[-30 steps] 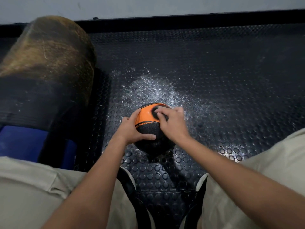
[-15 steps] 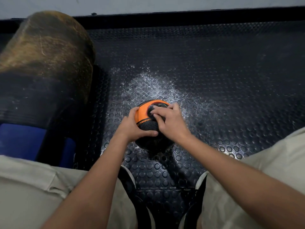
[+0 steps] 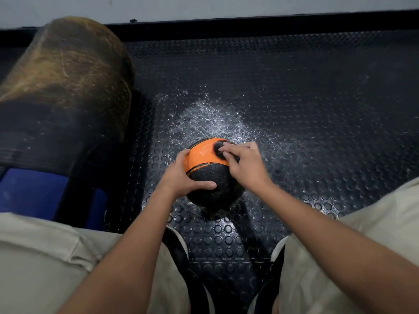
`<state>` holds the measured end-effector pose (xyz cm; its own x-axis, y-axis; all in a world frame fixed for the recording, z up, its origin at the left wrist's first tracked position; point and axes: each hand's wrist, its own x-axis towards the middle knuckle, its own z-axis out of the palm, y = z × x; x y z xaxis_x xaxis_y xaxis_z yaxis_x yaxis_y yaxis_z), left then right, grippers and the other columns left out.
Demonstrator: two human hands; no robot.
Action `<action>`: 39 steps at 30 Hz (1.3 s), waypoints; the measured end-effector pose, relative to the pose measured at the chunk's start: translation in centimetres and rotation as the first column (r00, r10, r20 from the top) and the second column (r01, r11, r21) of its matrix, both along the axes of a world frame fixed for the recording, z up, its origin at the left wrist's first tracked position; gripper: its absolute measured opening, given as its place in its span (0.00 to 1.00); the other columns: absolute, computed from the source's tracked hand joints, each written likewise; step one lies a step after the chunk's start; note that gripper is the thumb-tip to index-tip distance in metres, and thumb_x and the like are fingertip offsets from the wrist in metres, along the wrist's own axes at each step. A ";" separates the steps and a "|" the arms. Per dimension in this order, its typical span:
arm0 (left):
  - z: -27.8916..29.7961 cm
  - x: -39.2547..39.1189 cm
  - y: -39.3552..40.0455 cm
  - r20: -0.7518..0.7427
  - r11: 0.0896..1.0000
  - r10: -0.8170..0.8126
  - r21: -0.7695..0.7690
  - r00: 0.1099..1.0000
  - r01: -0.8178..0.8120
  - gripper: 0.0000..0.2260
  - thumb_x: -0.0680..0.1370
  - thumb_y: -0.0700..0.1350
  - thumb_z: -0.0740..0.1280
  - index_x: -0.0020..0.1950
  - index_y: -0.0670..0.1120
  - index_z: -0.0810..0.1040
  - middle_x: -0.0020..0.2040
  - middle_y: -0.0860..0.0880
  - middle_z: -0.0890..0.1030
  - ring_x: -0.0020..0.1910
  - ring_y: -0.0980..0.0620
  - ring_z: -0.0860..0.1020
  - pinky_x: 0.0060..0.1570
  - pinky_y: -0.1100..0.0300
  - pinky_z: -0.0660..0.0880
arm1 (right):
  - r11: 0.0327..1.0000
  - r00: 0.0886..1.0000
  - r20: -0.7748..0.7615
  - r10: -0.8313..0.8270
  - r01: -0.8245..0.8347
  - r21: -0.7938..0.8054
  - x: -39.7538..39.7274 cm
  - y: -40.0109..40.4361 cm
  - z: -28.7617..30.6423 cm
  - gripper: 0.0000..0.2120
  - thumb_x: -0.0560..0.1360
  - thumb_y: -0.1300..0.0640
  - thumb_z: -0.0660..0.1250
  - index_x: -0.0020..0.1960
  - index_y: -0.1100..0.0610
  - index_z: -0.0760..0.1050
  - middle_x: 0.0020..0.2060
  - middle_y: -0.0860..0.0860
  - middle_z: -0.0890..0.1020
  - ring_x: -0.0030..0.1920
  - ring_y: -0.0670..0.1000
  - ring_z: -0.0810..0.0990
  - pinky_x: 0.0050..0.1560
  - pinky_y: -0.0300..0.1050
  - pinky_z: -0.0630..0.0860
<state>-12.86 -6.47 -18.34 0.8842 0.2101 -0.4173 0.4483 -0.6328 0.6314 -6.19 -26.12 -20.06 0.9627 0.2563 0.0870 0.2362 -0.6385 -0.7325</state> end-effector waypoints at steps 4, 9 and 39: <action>0.3 0.2 -0.5 -0.005 1.000 -0.016 0.022 1.000 0.016 0.62 0.50 0.69 0.82 0.78 0.61 0.55 0.76 0.46 0.67 0.72 0.43 0.70 0.69 0.42 0.71 | 0.953 0.936 -0.199 -0.289 0.302 0.039 1.4 -0.7 -0.3 0.11 0.81 0.54 0.66 0.59 0.47 0.84 0.48 0.51 0.86 0.36 0.43 0.76 0.34 0.24 0.66; 0.2 0.6 -0.9 0.010 0.993 -0.071 0.098 0.997 0.070 0.61 0.51 0.69 0.81 0.78 0.62 0.55 0.72 0.46 0.70 0.69 0.45 0.71 0.68 0.49 0.71 | 0.999 1.000 0.007 -0.028 0.028 -0.036 -1.0 2.0 0.9 0.12 0.80 0.54 0.67 0.61 0.47 0.83 0.58 0.46 0.83 0.49 0.44 0.64 0.58 0.34 0.66; 0.7 1.0 -2.4 -0.001 0.980 -0.126 0.154 0.992 0.124 0.60 0.52 0.69 0.81 0.77 0.67 0.53 0.70 0.49 0.65 0.65 0.44 0.74 0.61 0.47 0.77 | 0.993 0.988 0.123 0.089 -0.078 -0.090 -0.4 0.3 0.3 0.12 0.78 0.53 0.68 0.60 0.46 0.84 0.60 0.46 0.81 0.50 0.41 0.64 0.61 0.43 0.75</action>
<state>-11.91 -8.82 -17.64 0.9108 0.1587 -0.3812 0.3548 -0.7731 0.5258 -6.59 -25.80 -19.78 0.9202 0.3470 0.1812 0.3786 -0.6712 -0.6373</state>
